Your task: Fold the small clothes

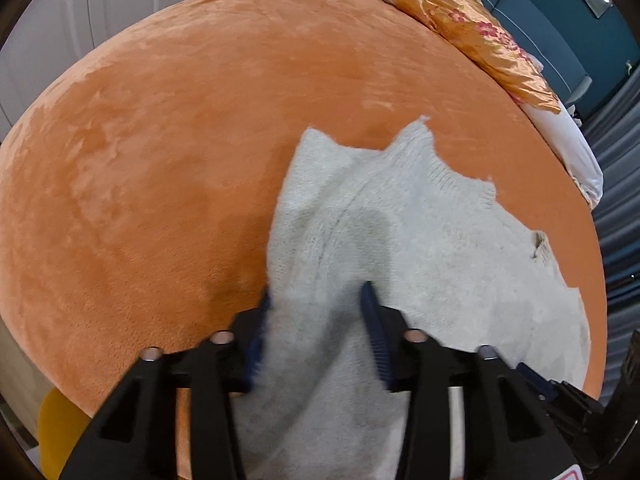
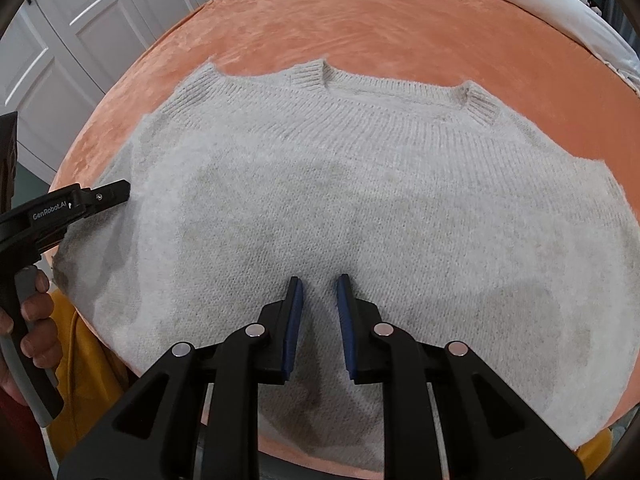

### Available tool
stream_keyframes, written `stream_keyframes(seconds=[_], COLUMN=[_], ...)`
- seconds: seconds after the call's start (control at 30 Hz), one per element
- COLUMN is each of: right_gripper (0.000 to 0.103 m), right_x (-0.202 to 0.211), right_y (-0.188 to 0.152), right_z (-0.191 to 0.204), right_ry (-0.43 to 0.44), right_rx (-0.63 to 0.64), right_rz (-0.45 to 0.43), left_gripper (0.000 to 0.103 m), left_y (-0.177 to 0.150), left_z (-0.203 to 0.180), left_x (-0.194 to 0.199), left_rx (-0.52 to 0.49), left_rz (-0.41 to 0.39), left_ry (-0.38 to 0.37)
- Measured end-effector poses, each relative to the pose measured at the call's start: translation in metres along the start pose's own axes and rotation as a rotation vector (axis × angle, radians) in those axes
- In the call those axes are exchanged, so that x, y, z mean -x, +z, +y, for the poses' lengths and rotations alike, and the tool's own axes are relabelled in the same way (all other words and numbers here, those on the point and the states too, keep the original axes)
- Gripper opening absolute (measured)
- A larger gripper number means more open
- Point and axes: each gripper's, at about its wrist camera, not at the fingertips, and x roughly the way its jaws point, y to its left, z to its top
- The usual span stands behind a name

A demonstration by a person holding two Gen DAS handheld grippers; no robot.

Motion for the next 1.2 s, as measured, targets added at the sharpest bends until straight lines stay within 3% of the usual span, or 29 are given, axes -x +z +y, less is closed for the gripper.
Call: stream_keyframes(seconds=[0.03,0.2,0.37,0.5,0.73,0.9,0.97,1.07,1.13,1.2], right_gripper=[0.017,0.017,0.018,0.019,0.023,0.023,0.023,0.023,0.025,0.034], right_x=[0.000,0.002,0.025,0.057,0.105,0.114,0.114,0.113,0.115,0.120], right_y=[0.000,-0.002,-0.011,-0.033,-0.094,-0.127,-0.133,-0.132,-0.124,-0.114], right_z=[-0.001,-0.006,-0.028,-0.065,-0.155,-0.195,-0.204,-0.208,-0.211,-0.217], right_ry=[0.004,0.040,0.136,0.146,0.033,-0.007,0.004,0.026,0.062,0.100], right_rx=[-0.001,-0.021,-0.105,-0.179,-0.313,-0.404,-0.429,-0.439,-0.445,-0.447], right_rz=[-0.002,-0.010,-0.068,-0.138,-0.188,-0.190,-0.195,-0.211,-0.239,-0.272], left_gripper=[0.013,0.011,0.010,0.010,0.010,0.010,0.011,0.021,0.043,0.057], left_y=[0.000,0.002,-0.002,-0.018,-0.075,-0.120,-0.127,-0.132,-0.132,-0.130], left_z=[-0.002,-0.031,-0.108,-0.178,-0.295,-0.328,-0.332,-0.334,-0.327,-0.316], left_x=[0.002,0.036,0.081,0.093,0.044,-0.022,-0.035,-0.023,-0.003,0.021], left_rx=[-0.001,-0.045,-0.192,-0.324,-0.507,-0.571,-0.581,-0.593,-0.597,-0.604], left_rz=[-0.004,-0.063,-0.139,-0.152,-0.033,0.097,0.102,0.046,0.010,-0.038], left_ry=[-0.007,-0.082,-0.186,-0.265,-0.324,-0.234,-0.205,-0.187,-0.200,-0.196])
